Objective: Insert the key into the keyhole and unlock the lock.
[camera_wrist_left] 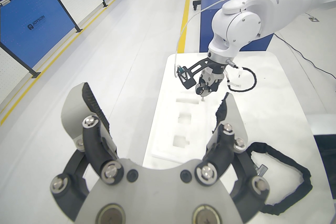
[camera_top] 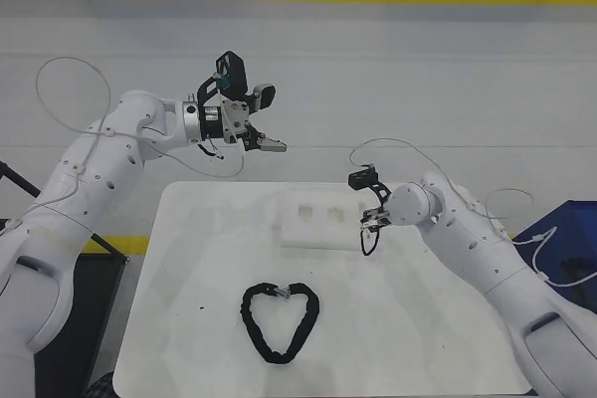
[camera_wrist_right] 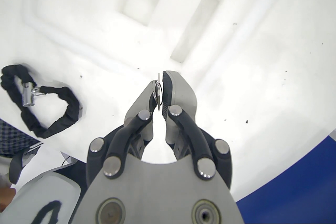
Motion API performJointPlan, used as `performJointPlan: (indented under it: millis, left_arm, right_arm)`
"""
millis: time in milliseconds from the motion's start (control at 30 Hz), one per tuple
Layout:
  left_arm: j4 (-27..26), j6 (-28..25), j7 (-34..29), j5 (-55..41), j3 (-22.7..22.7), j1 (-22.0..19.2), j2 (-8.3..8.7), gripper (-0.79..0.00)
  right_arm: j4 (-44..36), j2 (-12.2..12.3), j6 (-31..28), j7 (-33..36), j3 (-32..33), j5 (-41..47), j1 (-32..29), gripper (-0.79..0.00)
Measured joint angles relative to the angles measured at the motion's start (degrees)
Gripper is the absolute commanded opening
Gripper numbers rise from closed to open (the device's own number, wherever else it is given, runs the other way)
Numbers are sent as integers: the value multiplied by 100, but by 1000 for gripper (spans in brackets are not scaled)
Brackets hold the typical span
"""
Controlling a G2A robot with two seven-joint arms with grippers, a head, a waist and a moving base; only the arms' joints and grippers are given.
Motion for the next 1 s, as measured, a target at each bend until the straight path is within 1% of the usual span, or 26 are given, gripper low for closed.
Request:
performJointPlan:
  millis: [133, 267, 467, 567, 700, 867, 1000]
  left_arm:
    - [0, 0, 0, 0, 0, 0, 0, 0]
    - [0, 0, 0, 0, 0, 0, 0, 0]
    - [0, 0, 0, 0, 0, 0, 0, 0]
    - [0, 0, 0, 0, 0, 0, 0, 0]
    - [0, 0, 0, 0, 0, 0, 0, 0]
    - [0, 0, 0, 0, 0, 0, 0, 0]
    - [0, 0, 0, 0, 0, 0, 0, 0]
  right_arm:
    - [-850, 267, -290, 107, 566, 159, -383, -785]
    - [-1869, 541, -570, 145, 1247, 318, -939, -785]
    - [-3032, 809, -797, 229, 2112, 630, -1644, -785]
    - [-3420, 895, -919, 175, 2475, 840, -1921, -785]
    - [-3718, 979, -1130, 26, 2912, 1246, -2239, -785]
    - [-3963, 1066, -1224, -452, 3494, 1744, -2759, -785]
    - [-4127, 1105, -1315, -671, 3764, 2154, -3138, -785]
